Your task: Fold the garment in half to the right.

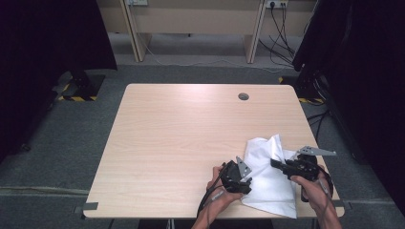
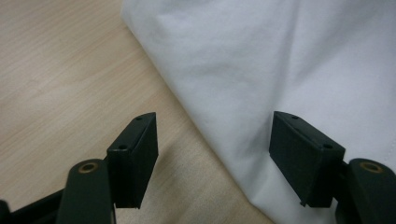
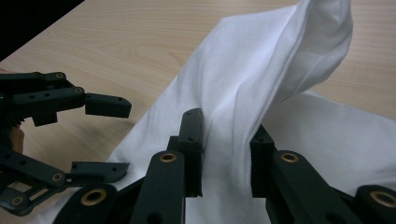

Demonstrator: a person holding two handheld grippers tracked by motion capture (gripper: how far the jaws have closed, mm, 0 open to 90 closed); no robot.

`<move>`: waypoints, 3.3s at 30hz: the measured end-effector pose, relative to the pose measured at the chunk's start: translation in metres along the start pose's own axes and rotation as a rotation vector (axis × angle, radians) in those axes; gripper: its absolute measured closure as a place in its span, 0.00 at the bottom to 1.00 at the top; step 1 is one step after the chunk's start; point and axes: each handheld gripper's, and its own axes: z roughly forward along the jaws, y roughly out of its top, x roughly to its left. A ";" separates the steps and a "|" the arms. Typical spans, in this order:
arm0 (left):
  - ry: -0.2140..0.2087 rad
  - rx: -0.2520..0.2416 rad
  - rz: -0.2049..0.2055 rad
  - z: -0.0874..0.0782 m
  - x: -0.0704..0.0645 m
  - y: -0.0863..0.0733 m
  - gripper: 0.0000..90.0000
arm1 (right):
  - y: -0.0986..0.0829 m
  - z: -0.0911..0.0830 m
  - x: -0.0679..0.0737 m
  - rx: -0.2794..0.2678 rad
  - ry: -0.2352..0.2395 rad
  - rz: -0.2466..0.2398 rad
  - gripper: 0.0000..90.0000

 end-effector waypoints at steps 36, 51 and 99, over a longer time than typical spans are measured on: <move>0.104 0.055 -0.113 -0.087 0.063 -0.080 0.33 | 0.015 0.097 0.067 0.207 0.023 -0.111 0.45; 0.125 0.047 -0.179 -0.082 0.067 -0.079 0.15 | 0.058 0.107 0.056 0.130 0.018 -0.016 0.26; 0.094 0.024 -0.171 -0.074 0.065 -0.075 0.21 | 0.020 0.086 0.026 0.083 -0.130 -0.159 0.89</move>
